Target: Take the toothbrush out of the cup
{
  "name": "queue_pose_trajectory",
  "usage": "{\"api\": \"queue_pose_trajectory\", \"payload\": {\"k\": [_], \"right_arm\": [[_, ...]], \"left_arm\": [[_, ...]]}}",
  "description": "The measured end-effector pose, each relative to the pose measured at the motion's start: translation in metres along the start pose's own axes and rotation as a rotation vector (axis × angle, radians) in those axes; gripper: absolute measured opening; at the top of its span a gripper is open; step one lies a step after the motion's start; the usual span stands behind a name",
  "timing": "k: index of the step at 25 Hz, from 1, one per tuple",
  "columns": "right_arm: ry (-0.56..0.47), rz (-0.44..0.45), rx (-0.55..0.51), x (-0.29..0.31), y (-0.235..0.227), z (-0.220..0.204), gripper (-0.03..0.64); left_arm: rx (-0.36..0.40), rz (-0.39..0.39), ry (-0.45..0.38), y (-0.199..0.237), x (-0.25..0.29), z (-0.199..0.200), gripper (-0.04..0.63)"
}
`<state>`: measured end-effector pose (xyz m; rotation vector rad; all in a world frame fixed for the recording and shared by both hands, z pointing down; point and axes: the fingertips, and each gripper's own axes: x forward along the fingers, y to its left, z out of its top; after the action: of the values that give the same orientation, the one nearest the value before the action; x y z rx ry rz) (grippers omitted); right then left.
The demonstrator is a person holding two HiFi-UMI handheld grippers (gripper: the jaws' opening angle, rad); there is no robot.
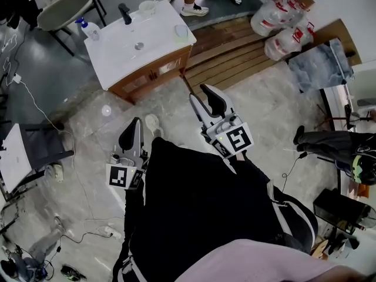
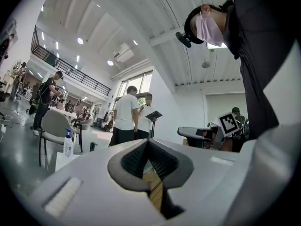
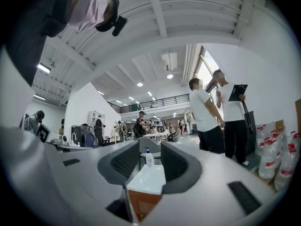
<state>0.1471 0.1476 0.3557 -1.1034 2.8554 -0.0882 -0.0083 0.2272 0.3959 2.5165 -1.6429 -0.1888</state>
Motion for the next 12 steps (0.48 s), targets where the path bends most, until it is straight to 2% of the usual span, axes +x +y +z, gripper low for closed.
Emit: {"api": "queue_pose_trajectory", "payload": {"k": [3,7,12], "right_arm": [[0.003,-0.016,-0.012,0.045,-0.014,-0.005,0.146],[0.012,-0.045,-0.028,0.120,-0.034,-0.012,0.145],[0.070,-0.088,0.021,0.222,-0.066,-0.030,0.143]], "left_arm": [[0.003,-0.025,-0.035,0.041,0.030,0.007,0.002],[-0.001,-0.073,-0.123,0.109,0.080,0.030,0.003],[0.041,-0.099,-0.117,0.201,0.129,0.057,0.003]]}}
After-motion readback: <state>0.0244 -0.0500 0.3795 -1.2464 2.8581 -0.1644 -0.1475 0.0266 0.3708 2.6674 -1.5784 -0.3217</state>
